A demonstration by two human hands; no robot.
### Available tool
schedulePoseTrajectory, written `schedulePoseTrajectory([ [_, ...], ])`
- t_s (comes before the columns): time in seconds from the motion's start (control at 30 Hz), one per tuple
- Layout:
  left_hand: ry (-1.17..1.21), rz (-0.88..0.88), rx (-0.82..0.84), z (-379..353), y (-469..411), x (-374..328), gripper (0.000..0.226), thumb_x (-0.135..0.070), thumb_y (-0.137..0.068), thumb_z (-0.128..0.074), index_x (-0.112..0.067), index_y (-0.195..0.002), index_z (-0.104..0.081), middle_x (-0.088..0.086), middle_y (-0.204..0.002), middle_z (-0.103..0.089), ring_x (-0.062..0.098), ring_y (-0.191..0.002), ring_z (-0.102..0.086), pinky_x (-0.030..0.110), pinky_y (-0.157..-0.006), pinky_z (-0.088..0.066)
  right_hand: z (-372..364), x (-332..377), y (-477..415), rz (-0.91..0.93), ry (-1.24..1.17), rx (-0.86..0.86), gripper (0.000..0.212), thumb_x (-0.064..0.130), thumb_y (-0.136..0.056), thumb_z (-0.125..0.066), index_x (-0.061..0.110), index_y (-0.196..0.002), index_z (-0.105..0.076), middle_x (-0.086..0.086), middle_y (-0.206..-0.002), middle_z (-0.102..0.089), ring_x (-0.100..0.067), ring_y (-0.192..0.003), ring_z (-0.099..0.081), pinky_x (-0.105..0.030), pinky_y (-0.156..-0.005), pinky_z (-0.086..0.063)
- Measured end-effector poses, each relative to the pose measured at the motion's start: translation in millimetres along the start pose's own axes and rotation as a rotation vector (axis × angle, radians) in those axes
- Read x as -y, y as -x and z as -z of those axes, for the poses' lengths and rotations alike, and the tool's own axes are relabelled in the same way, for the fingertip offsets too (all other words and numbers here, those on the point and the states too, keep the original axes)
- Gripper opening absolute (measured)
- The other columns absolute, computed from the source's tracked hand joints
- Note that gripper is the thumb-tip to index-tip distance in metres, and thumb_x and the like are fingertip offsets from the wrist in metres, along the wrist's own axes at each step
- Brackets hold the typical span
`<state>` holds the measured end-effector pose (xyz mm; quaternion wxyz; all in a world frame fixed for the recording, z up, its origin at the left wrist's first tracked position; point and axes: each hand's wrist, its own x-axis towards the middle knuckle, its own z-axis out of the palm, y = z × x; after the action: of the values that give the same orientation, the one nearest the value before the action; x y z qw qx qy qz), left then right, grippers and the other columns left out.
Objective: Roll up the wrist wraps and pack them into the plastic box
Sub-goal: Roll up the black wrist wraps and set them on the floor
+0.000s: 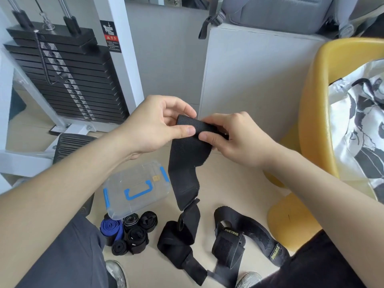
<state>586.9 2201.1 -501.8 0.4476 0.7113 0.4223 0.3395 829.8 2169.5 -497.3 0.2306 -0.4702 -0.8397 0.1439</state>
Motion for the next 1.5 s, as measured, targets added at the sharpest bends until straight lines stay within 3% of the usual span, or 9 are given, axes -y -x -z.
schedulePoseTrajectory([
  [0.3,-0.109,0.068,0.105,-12.1,2.7,1.1,0.044,-0.062,-0.098,-0.070,-0.019,-0.103,-0.079,0.006,-0.090,-0.083,0.023,-0.083,-0.083,0.045,-0.078,-0.069,-1.5,0.6,1.8,0.004,-0.022,-0.052,0.014,0.006,-0.101,-0.063,0.007,-0.110,-0.053,0.018,-0.070,-0.062,-0.029,-0.069,-0.066,-0.047,-0.064,-0.054],
  [0.43,-0.023,0.098,0.044,-13.0,3.2,-3.7,0.010,-0.035,-0.100,-0.080,-0.029,-0.105,-0.085,0.000,-0.091,-0.085,0.015,-0.086,-0.082,0.029,-0.074,-0.066,-2.8,-3.2,-0.4,-0.017,0.003,-0.045,0.017,0.016,-0.102,-0.070,0.011,-0.115,-0.059,0.005,-0.083,-0.070,-0.026,-0.075,-0.070,-0.045,-0.072,-0.056],
  [0.6,-0.127,0.060,0.006,-11.7,6.4,-3.1,0.027,-0.023,-0.083,-0.096,-0.036,-0.102,-0.082,-0.007,-0.093,-0.083,0.017,-0.088,-0.080,0.028,-0.078,-0.062,1.9,-5.3,2.5,-0.116,-0.096,0.232,0.012,0.032,-0.108,-0.063,0.020,-0.111,-0.063,0.004,-0.083,-0.075,-0.016,-0.079,-0.075,-0.035,-0.072,-0.058],
  [0.77,-0.326,-0.029,-0.051,-15.7,4.7,-1.8,0.033,-0.024,-0.083,-0.095,-0.040,-0.100,-0.071,-0.011,-0.089,-0.077,0.015,-0.076,-0.074,0.020,-0.067,-0.049,1.9,-2.4,3.6,-0.053,-0.006,0.159,0.014,0.013,-0.105,-0.062,0.014,-0.119,-0.064,0.003,-0.073,-0.075,-0.015,-0.072,-0.073,-0.037,-0.075,-0.056],
  [0.87,-0.333,0.035,0.041,-12.5,3.8,-4.5,0.019,-0.041,-0.094,-0.085,-0.028,-0.098,-0.070,-0.004,-0.085,-0.077,0.016,-0.072,-0.079,0.037,-0.074,-0.065,-0.6,-2.3,2.8,-0.038,0.034,0.103,0.017,0.013,-0.106,-0.059,0.011,-0.123,-0.062,0.003,-0.074,-0.070,-0.030,-0.074,-0.071,-0.049,-0.074,-0.057],
  [1.0,-0.367,0.054,0.141,-14.5,4.9,-3.4,0.053,-0.057,-0.108,-0.057,-0.007,-0.097,-0.070,0.012,-0.082,-0.074,0.016,-0.072,-0.078,0.043,-0.077,-0.063,2.0,-0.6,1.5,-0.046,0.111,0.084,0.026,0.013,-0.106,-0.057,0.020,-0.130,-0.064,0.005,-0.091,-0.070,-0.028,-0.085,-0.072,-0.048,-0.079,-0.059],
  [1.2,-0.556,-0.117,0.021,-19.4,7.1,-2.0,0.006,-0.035,-0.103,-0.072,-0.031,-0.102,-0.077,-0.015,-0.067,-0.062,0.001,-0.067,-0.056,0.019,-0.058,-0.037,1.3,-1.4,1.9,-0.078,0.006,0.141,0.014,0.027,-0.107,-0.059,0.020,-0.113,-0.070,0.005,-0.076,-0.071,-0.017,-0.070,-0.071,-0.039,-0.070,-0.056],
  [1.37,-0.700,-0.180,0.049,-24.3,9.1,0.9,0.008,-0.041,-0.102,-0.072,-0.034,-0.106,-0.074,-0.015,-0.079,-0.063,0.000,-0.074,-0.055,0.039,-0.070,-0.046,4.0,-6.2,3.0,-0.233,-0.243,0.333,0.032,0.042,-0.113,-0.054,0.014,-0.108,-0.068,0.000,-0.083,-0.073,-0.020,-0.074,-0.080,-0.044,-0.071,-0.066],
  [1.5,-0.632,-0.086,0.035,-24.9,8.3,-1.1,0.013,-0.041,-0.095,-0.080,-0.035,-0.099,-0.069,-0.017,-0.076,-0.062,-0.009,-0.077,-0.056,0.021,-0.063,-0.038,6.3,-10.9,2.5,-0.248,-0.351,0.331,0.023,0.032,-0.108,-0.067,0.010,-0.114,-0.071,-0.008,-0.093,-0.077,-0.023,-0.083,-0.081,-0.052,-0.075,-0.067],
])
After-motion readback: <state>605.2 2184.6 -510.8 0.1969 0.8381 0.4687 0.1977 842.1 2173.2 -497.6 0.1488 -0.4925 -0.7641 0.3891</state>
